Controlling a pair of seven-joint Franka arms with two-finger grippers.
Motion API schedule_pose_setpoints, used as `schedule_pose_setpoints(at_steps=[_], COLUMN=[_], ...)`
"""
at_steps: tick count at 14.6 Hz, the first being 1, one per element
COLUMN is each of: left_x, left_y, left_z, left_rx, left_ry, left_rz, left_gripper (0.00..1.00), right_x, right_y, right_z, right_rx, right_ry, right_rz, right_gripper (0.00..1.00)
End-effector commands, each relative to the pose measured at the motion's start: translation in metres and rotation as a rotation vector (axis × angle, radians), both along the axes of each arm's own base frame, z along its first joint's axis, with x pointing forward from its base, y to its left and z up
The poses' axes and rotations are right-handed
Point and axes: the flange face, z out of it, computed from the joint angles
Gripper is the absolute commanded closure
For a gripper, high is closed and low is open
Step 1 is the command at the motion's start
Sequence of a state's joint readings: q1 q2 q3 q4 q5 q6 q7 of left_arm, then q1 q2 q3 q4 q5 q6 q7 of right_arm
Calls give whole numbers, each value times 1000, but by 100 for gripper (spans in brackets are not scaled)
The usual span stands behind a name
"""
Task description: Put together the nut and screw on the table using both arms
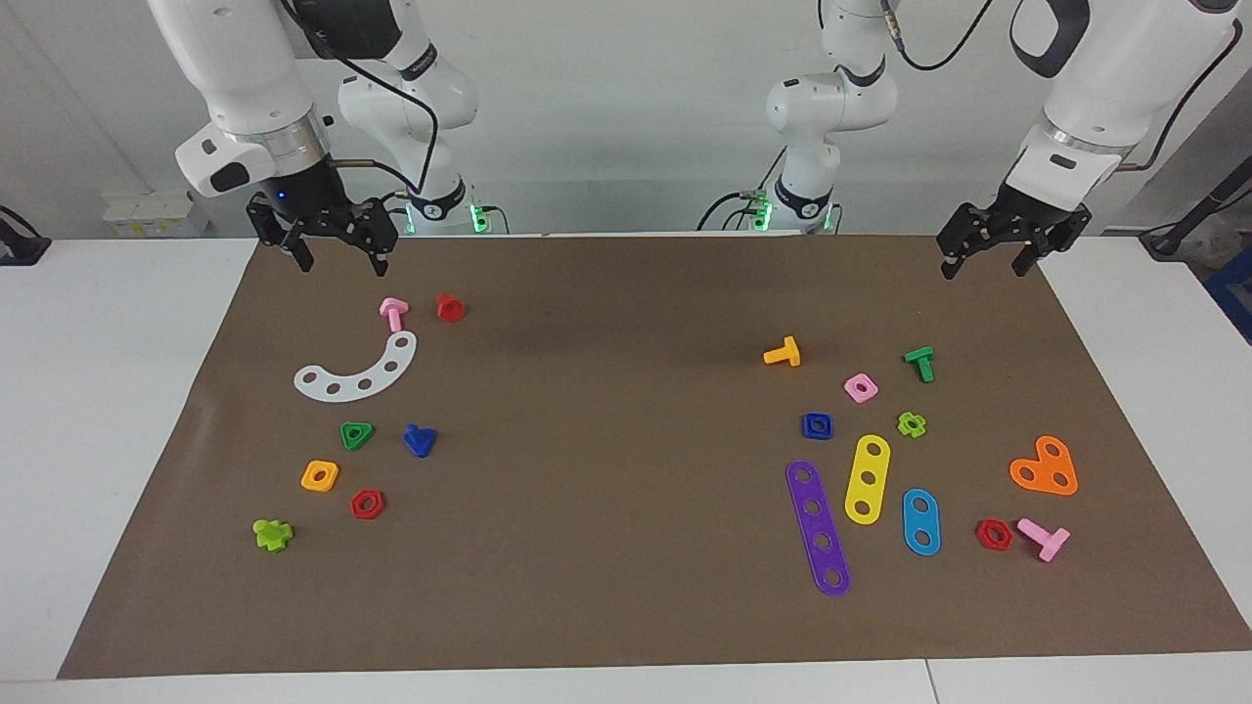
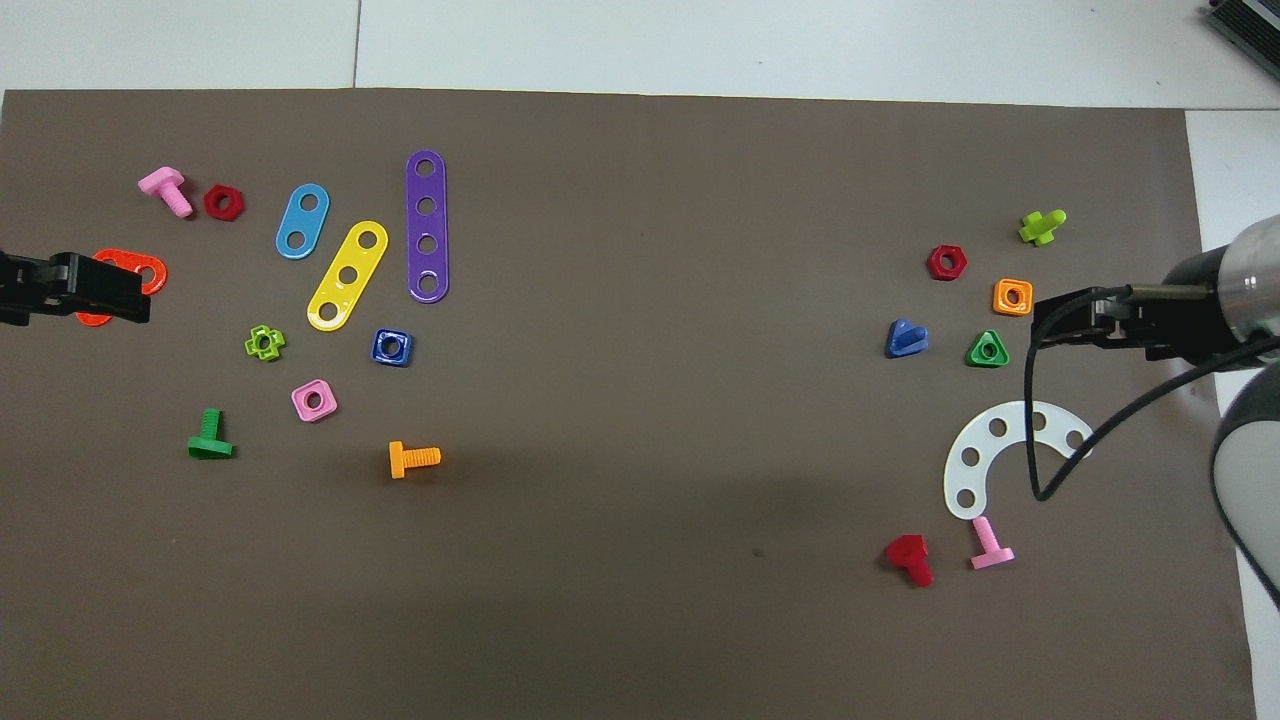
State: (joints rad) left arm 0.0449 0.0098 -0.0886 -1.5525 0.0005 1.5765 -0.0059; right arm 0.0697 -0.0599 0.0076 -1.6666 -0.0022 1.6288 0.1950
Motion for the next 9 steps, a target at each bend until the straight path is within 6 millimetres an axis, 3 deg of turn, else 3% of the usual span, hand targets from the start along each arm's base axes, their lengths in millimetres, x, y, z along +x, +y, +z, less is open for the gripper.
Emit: schedule_pose_setpoints(at_steps=[1, 9], left_x=[-9, -9], left_y=[2, 1], left_z=[1, 1], left_rx=[8, 8], left_ry=[-8, -8], left_rz=[7, 9], left_gripper=[0, 0], right_x=[-7, -1], right_y=[-5, -13], right_z=[2, -1], right_rx=[9, 14], right_ry=[-9, -8], right_rz=[8, -9], right_gripper=[0, 0])
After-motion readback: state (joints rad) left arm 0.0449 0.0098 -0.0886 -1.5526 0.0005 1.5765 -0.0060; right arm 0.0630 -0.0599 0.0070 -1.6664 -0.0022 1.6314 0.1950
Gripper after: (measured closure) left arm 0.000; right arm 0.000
